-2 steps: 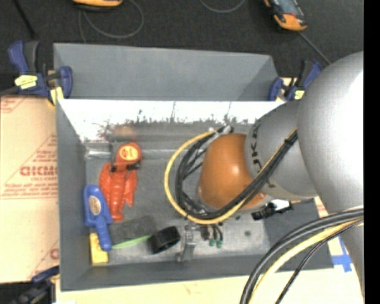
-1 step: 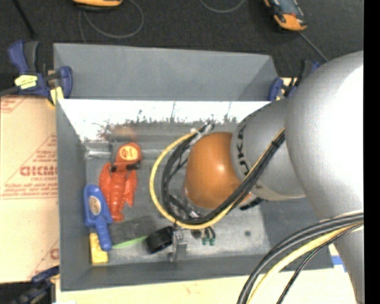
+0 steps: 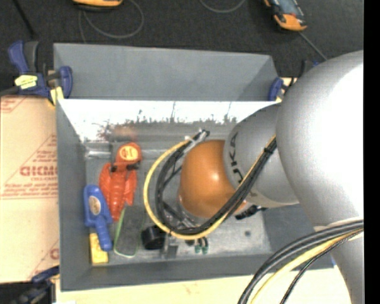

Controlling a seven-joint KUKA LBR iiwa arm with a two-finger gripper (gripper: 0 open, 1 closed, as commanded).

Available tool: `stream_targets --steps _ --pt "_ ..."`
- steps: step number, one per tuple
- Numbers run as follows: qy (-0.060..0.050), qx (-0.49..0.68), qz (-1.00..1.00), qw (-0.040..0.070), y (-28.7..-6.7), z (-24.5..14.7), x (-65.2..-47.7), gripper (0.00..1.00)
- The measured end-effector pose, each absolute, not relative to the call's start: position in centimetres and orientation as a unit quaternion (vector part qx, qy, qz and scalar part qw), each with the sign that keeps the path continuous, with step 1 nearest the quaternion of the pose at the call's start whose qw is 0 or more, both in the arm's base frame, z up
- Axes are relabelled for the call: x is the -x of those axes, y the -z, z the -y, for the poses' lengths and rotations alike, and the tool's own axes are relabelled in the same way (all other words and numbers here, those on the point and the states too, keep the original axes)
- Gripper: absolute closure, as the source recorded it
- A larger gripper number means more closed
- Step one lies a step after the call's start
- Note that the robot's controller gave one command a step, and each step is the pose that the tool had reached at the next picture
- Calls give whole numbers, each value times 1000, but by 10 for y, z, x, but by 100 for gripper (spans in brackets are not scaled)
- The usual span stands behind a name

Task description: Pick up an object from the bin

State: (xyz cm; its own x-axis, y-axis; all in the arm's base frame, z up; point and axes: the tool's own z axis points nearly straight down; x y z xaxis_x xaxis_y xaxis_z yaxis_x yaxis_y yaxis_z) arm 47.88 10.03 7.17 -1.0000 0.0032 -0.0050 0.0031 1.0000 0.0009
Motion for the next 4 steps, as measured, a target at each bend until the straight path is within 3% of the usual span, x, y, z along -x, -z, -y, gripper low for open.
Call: stream_targets --steps 4 --pt "-1 -1 -1000 4 -72 -87 -496 100"
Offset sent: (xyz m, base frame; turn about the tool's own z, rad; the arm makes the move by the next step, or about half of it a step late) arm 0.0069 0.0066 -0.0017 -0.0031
